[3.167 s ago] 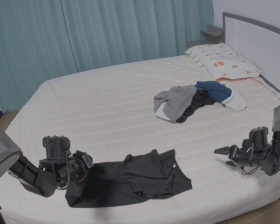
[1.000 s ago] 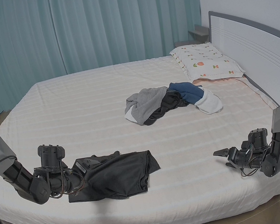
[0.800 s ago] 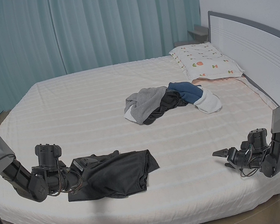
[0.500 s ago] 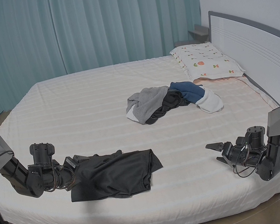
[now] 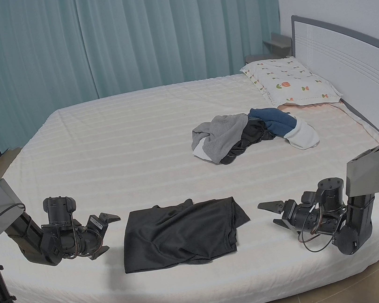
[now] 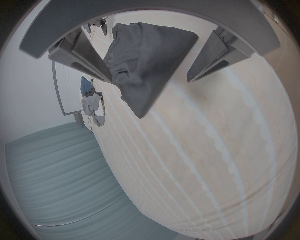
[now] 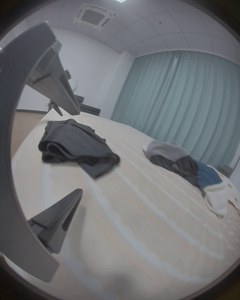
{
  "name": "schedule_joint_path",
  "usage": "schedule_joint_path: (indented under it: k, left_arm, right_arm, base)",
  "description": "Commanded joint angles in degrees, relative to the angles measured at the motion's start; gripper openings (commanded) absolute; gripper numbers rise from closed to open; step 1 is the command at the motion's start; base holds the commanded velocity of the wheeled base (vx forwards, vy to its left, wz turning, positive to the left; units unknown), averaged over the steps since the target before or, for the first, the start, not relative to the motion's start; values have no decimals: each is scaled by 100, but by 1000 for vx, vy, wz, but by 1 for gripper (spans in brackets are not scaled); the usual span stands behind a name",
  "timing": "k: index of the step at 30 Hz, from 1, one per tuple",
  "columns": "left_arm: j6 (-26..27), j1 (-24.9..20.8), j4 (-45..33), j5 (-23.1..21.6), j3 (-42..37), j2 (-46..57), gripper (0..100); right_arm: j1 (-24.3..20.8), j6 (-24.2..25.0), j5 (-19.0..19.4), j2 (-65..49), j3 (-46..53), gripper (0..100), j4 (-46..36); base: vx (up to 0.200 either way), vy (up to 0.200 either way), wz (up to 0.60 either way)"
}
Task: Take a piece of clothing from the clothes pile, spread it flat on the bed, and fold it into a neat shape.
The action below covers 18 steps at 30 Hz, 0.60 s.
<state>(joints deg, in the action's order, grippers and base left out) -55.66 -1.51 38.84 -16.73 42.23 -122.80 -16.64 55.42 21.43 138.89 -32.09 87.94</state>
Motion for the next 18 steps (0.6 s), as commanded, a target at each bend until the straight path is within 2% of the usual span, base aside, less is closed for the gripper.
schedule_joint_path:
  k: [1, 4, 7, 10, 18]
  left_arm:
    - [3, 2, 1, 3, -4, -43, 100]
    - [3, 2, 1, -6, 5, -43, 100]
    - [12, 2, 1, 3, 5, -60, 100]
    - [20, -7, 1, 3, -4, -60, 100]
    - [38, -7, 10, 3, -4, -69, 100]
  right_arm:
    - [-463, -40, -139, 253, -272, 100, -23]
    - [-428, -57, -139, 270, -281, 100, -49]
    - [-428, -312, -174, 341, -281, 100, -40]
    - [-454, -497, -201, 314, -263, 100, -49]
    - [-489, -1147, -746, 288, -61, 100, -67]
  base:
    - [0, 200, 0]
    - [0, 200, 0]
    - [0, 200, 0]
    - [0, 0, 0]
    - [0, 0, 0]
